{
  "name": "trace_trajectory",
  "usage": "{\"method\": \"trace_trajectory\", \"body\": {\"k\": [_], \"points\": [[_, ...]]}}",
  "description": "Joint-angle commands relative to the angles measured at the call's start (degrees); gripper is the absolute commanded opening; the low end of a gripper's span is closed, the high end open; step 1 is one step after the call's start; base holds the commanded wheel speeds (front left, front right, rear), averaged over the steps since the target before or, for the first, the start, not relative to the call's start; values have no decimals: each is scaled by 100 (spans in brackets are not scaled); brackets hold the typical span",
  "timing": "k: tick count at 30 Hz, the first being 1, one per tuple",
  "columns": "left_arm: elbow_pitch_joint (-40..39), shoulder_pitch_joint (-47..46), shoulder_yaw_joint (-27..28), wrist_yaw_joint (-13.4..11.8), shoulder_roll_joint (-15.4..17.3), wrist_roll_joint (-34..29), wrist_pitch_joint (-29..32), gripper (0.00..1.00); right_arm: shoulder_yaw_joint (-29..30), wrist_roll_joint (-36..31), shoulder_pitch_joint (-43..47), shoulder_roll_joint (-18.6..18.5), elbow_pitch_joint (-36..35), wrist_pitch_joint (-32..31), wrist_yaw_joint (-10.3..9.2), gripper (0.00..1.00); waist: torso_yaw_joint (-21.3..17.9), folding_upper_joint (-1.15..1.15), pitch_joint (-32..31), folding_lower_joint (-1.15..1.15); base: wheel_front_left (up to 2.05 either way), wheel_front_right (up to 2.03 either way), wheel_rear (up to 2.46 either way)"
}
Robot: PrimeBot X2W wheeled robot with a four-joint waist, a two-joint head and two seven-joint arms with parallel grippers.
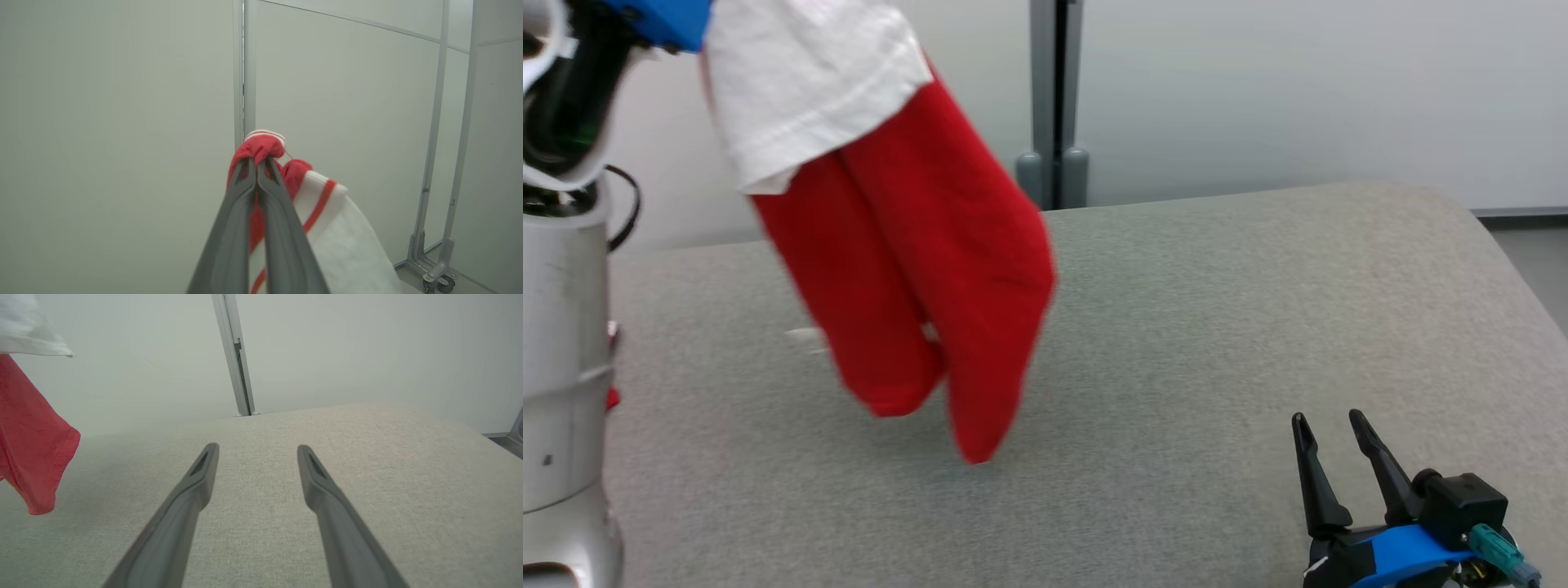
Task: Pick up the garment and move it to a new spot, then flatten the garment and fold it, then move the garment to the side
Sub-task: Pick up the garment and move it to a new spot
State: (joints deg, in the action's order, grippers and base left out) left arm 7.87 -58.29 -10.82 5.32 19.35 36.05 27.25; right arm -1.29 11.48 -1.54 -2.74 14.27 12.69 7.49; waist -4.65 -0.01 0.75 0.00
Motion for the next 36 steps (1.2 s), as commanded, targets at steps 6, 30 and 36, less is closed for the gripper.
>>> {"method": "trace_trajectory", "body": {"k": [6,30,36], "points": [[-90,307,-282,38,-345,189,43,0,42,16,-28,-26,57,60,1,100,-383,1,63,0,0,0,0],[3196,2754,-1954,-191,-1636,9,-2652,100,7,-43,-232,-26,118,42,2,100,-516,1,433,0,0,0,0],[2730,3098,-2019,-190,-1615,142,-3560,100,281,-49,-36,-27,55,-20,1,100,-293,1,187,0,0,0,0]]}}
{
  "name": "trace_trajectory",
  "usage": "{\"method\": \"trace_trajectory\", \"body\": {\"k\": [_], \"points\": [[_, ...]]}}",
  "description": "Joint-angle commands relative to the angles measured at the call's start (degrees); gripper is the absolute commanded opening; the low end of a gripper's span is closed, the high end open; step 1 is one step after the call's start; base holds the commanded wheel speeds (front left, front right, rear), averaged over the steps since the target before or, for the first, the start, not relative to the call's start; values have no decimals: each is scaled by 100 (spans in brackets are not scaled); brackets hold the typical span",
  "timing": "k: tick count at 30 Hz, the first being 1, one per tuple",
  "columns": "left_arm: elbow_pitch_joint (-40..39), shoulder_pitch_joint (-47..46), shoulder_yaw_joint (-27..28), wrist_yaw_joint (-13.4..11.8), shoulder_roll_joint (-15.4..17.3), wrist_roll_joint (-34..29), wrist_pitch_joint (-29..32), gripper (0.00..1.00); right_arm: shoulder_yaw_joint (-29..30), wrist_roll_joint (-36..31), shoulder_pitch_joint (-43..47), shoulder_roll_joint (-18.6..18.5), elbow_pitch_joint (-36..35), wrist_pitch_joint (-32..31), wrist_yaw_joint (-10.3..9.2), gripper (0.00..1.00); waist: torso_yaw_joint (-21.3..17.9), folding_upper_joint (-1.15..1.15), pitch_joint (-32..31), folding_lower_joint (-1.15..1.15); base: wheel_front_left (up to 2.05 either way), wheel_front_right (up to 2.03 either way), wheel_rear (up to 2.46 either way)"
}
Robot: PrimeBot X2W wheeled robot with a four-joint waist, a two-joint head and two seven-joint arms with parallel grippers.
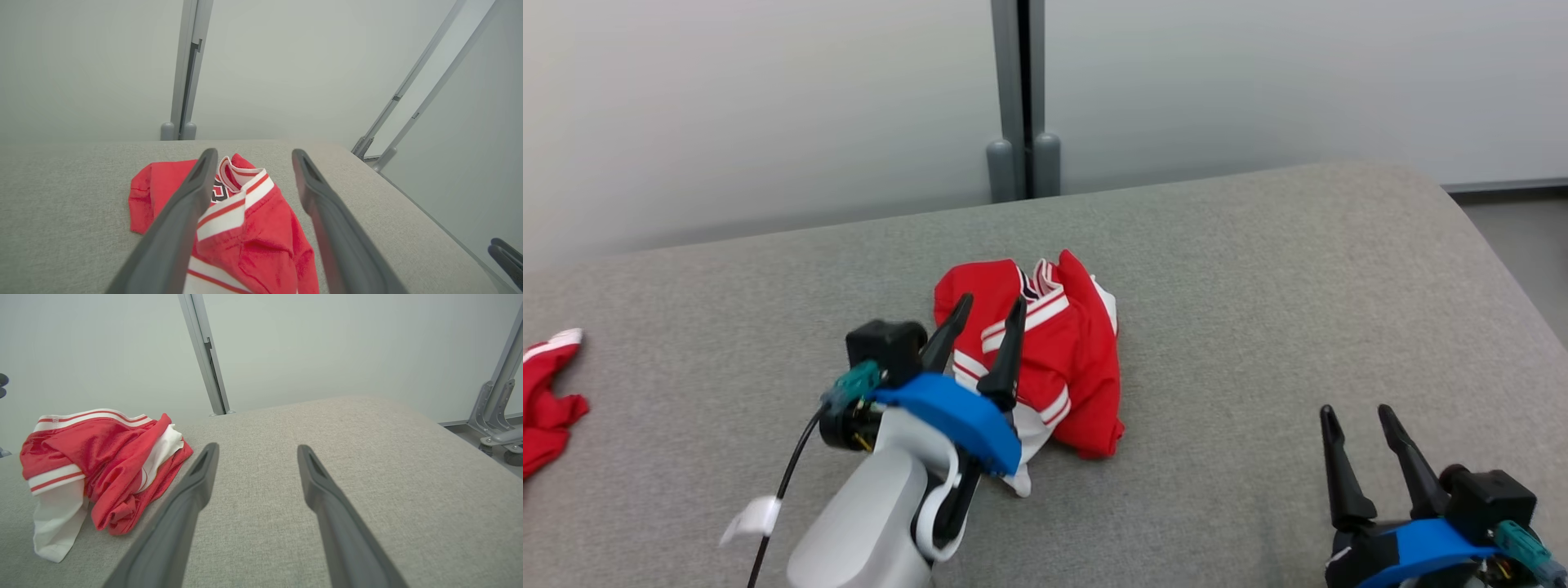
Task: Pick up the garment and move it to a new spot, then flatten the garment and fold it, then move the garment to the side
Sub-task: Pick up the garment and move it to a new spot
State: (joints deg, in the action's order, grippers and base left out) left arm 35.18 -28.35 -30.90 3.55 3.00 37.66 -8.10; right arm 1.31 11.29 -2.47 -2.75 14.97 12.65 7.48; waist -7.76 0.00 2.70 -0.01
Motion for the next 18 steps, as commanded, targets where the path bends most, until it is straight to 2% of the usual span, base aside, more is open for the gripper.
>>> {"method": "trace_trajectory", "body": {"k": [1,6,13,18], "points": [[-99,226,25,-55,81,-24,-137,100,72,-44,81,-25,-25,-23,3,100,62,0,-47,1,0,0,0],[-748,874,267,-253,452,-129,-570,100,276,-77,227,-29,-128,-72,2,100,318,0,-213,1,0,0,0],[-1714,1843,859,-572,893,-398,-710,100,432,-58,366,-25,-258,-134,2,100,696,0,-322,1,0,0,0],[-2317,2362,1429,-612,1062,-931,-713,100,419,-10,402,-27,-289,-196,2,100,890,0,-361,1,0,0,0]]}}
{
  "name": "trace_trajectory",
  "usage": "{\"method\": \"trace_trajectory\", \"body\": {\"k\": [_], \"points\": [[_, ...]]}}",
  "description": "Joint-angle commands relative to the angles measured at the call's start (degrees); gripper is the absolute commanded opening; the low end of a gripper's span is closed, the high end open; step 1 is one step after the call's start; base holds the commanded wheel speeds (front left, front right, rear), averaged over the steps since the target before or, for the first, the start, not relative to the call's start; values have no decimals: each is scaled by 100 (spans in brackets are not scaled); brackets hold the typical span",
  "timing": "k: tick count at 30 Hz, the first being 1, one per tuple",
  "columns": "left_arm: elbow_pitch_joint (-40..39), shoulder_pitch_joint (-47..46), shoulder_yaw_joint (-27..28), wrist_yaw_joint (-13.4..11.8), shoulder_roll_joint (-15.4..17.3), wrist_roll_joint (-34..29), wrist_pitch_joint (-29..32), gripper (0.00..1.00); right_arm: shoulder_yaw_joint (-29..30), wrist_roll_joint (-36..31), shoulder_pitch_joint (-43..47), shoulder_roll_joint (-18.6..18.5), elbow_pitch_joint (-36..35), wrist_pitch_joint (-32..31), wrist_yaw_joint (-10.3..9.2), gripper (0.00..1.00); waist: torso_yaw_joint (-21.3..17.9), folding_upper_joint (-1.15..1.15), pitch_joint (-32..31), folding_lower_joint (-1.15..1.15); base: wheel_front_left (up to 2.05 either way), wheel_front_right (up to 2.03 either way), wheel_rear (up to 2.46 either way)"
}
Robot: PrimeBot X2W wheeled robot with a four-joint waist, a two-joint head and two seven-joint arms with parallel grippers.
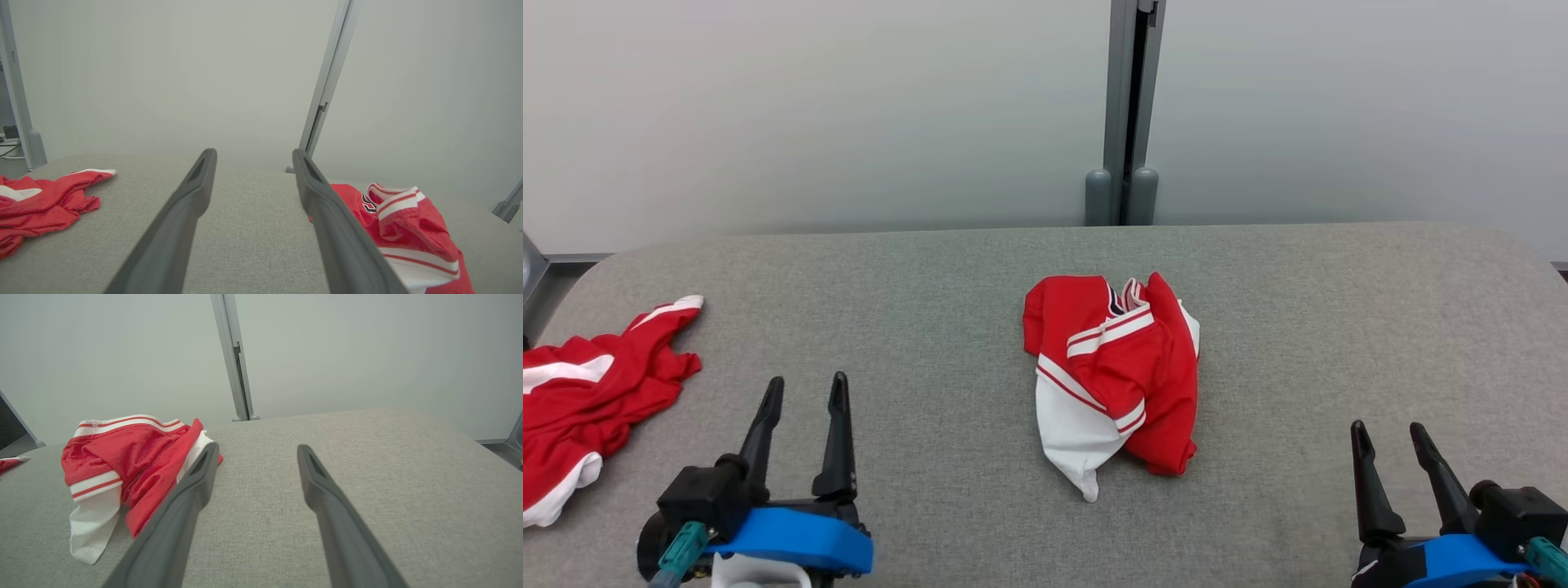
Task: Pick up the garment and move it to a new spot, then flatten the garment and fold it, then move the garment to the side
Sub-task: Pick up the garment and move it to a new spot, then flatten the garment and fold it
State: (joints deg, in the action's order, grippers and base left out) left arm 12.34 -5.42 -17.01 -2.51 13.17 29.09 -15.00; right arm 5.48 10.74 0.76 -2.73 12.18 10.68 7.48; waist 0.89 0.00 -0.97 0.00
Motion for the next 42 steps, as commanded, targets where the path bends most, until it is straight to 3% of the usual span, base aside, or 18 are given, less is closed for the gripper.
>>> {"method": "trace_trajectory", "body": {"k": [1,8,31,35,41,42], "points": [[-101,156,129,13,65,-186,-24,100,-11,61,78,-28,0,-12,3,100,47,0,-1,0,0,0,0],[70,683,453,56,146,-620,-21,100,-139,123,92,-29,78,-47,2,100,126,0,-49,0,0,0,0],[458,573,252,186,127,-743,-20,100,-209,131,130,-28,150,-151,2,100,200,0,-100,0,0,0,0],[464,537,264,190,139,-714,-20,100,-358,206,13,-28,190,-233,2,100,191,0,-79,0,0,0,0],[424,466,255,211,127,-708,-21,100,-1092,224,-510,-27,239,-464,3,100,216,0,-13,0,0,0,0],[418,432,234,228,111,-708,-21,100,-1433,261,-738,-28,314,-611,2,100,254,0,16,0,0,0,0]]}}
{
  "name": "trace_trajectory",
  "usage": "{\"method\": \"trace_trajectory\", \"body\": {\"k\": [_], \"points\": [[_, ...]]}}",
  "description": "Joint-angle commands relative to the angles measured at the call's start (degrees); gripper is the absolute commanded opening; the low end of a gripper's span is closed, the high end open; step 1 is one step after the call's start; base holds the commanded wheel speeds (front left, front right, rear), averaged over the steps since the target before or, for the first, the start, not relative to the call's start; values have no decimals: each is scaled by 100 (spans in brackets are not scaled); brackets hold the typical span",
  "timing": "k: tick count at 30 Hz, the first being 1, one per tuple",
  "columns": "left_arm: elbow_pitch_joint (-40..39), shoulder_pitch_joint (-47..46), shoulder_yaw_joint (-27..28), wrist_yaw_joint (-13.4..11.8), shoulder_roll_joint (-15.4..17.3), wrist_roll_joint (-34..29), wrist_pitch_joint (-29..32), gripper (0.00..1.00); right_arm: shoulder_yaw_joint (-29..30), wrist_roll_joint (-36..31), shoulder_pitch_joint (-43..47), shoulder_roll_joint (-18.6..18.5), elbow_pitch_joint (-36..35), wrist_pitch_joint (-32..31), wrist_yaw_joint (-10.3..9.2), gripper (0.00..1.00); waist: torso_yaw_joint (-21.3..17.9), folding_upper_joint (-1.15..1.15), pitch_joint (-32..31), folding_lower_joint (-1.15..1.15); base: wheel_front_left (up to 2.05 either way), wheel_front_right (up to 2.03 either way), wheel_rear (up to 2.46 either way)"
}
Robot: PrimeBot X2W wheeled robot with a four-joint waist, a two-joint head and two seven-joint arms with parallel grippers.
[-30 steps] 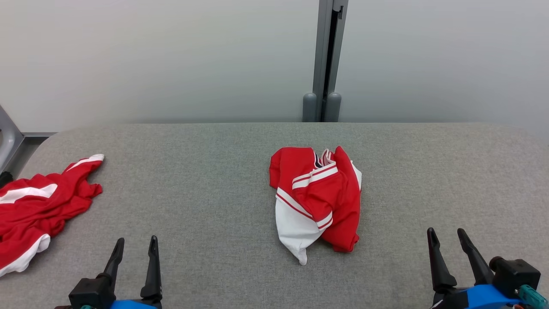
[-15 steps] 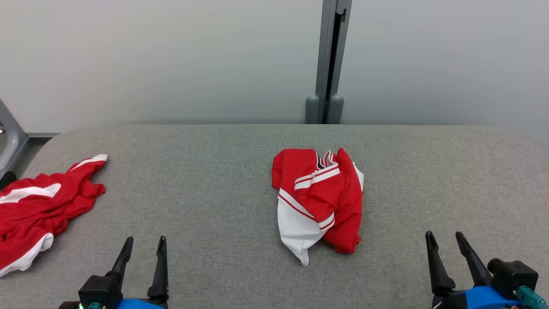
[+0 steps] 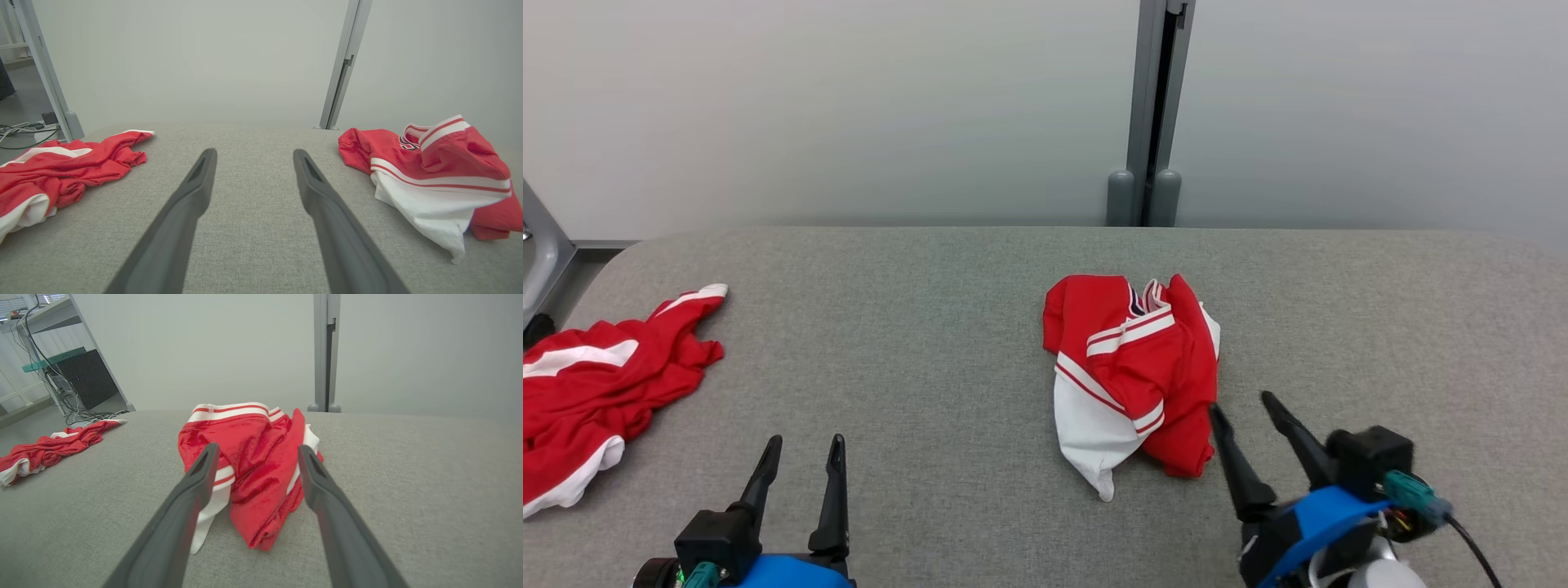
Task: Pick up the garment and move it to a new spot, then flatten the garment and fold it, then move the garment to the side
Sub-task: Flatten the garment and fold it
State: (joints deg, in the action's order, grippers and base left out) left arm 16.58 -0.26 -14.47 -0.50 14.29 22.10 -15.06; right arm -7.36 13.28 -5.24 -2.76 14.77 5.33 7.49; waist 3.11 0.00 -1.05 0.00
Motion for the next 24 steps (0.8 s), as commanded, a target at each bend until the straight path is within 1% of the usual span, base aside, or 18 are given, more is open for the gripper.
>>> {"method": "trace_trajectory", "body": {"k": [1,6,11,13,20,24], "points": [[-6,-84,-20,27,-1,-9,-16,100,-150,7,-139,-25,55,-76,1,100,32,0,24,0,0,0,0],[-10,-194,-119,80,-54,-51,-11,100,-855,-211,-741,-27,447,-470,1,100,193,0,97,0,0,0,0],[6,-269,-189,124,-84,-39,-10,100,-1123,-543,-1214,-28,1035,-682,1,100,367,0,179,0,0,0,0],[39,-296,-210,149,-92,-37,-10,100,-1144,-704,-1368,-29,1282,-708,1,100,441,0,217,0,0,0,0],[103,-435,-294,203,-153,-66,-13,100,-941,-1397,-1753,-27,2104,-832,1,100,659,0,373,0,0,0,0],[95,-472,-334,200,-204,-93,-14,100,-695,-1714,-1831,-27,2404,-859,1,100,724,0,429,0,0,0,0]]}}
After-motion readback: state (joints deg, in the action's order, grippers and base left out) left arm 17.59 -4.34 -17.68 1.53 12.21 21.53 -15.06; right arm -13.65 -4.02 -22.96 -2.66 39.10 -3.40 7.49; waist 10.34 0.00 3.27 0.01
